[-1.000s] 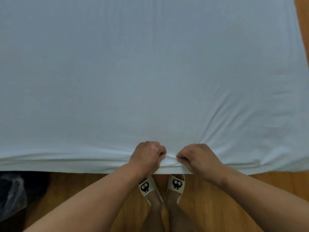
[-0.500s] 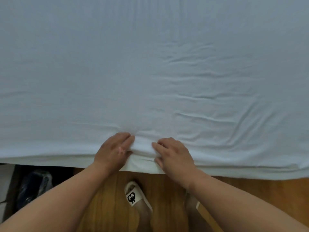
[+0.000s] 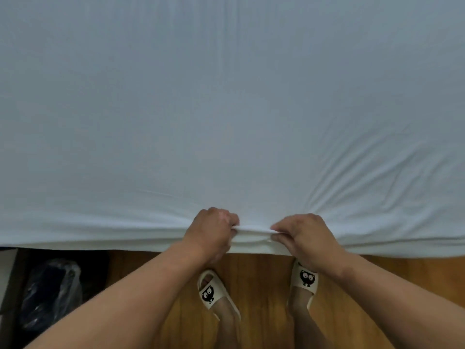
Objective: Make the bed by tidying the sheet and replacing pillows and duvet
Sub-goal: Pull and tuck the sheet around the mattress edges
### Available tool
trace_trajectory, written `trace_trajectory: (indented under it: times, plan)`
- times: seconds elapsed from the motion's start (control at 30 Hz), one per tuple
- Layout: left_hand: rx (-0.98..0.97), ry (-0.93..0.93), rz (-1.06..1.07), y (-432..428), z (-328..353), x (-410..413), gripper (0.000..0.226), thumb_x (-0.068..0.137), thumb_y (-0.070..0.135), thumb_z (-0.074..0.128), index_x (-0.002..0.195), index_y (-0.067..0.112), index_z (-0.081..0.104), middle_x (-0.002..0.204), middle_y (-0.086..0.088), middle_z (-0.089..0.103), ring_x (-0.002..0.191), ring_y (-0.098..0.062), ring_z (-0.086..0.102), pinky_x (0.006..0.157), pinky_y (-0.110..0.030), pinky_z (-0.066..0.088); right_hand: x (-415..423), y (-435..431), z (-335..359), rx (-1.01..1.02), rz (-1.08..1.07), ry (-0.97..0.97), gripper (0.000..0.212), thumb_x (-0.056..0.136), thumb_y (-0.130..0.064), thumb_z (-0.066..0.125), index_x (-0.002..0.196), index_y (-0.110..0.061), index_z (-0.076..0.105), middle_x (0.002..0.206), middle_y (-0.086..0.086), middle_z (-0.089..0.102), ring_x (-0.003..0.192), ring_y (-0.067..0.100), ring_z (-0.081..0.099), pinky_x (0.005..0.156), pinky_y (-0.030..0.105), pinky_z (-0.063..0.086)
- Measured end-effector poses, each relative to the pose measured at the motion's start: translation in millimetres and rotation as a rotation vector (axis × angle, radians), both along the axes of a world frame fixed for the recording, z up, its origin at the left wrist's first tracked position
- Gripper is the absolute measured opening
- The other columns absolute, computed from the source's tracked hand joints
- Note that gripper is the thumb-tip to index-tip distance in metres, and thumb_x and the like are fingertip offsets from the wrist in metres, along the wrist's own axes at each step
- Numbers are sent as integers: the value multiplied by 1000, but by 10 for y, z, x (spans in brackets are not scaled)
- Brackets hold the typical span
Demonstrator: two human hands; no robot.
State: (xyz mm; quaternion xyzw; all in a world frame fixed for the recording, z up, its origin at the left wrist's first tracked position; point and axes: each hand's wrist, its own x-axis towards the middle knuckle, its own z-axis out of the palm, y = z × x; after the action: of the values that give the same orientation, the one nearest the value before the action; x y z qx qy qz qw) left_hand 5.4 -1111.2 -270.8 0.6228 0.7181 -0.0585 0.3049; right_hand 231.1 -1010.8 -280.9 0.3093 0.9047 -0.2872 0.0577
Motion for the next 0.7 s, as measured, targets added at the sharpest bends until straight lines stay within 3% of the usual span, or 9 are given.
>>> trace_trajectory:
  times: [0.1,0.17,0.27,0.37,0.47,0.53,0.6,0.7]
  plan:
    - [32,-45,31,-90,-100,10,20,101,32,52,110,23,68,108,1,67,99,-23,61,84,-34,47,2,-97,-36,6,-48,-43,16,95,-40,62,100,-31,75,92,-15,72,86,9,66,71,24,46]
    - [94,-172,31,-156,-137,-100,21,99,31,57,113,21,68,109,1,66,102,-21,60,87,-34,48,-55,-110,-13,25,-43,-71,14,92,-39,65,102,-35,72,94,-16,69,88,9,65,69,22,42]
    - [213,-256,-103,-486,-112,-394,44,85,30,77,124,21,62,119,2,62,103,-16,57,91,-29,50,-160,-246,133,10,-43,-122,24,88,-53,59,108,-39,65,100,-20,63,90,5,61,72,19,44]
    - [357,-104,-82,-941,-93,-988,69,66,19,92,127,17,59,122,-6,61,104,-23,61,87,-37,56,-599,-542,188,17,36,-34,38,85,-50,64,120,-36,64,112,-16,63,99,8,59,80,23,50]
    - [399,112,12,-1235,-54,-1633,78,53,0,91,125,11,64,124,-10,58,110,-30,56,85,-44,57,-1336,-859,95,62,48,63,44,81,-41,73,122,-29,64,117,-9,64,103,14,59,85,30,53]
    - [428,167,5,-1283,-66,-1831,64,57,-2,85,118,8,67,119,-10,56,104,-31,55,79,-44,56,-1740,-1029,50,87,15,50,33,80,-35,75,111,-27,67,107,-7,65,94,17,59,78,31,51]
    - [454,161,-28,-1238,-104,-1857,39,66,-4,69,104,6,70,101,-11,61,87,-33,60,66,-40,54,-1944,-1104,-7,137,-10,-26,18,75,-20,76,91,-24,69,89,-7,64,79,18,57,65,30,49]
    - [347,150,11,-1104,-113,-1830,20,73,-7,64,82,11,68,72,-4,58,63,-26,55,48,-31,46,-2028,-1055,-63,177,-33,-111,19,71,-10,74,81,-26,71,76,-8,63,70,17,58,53,30,49]
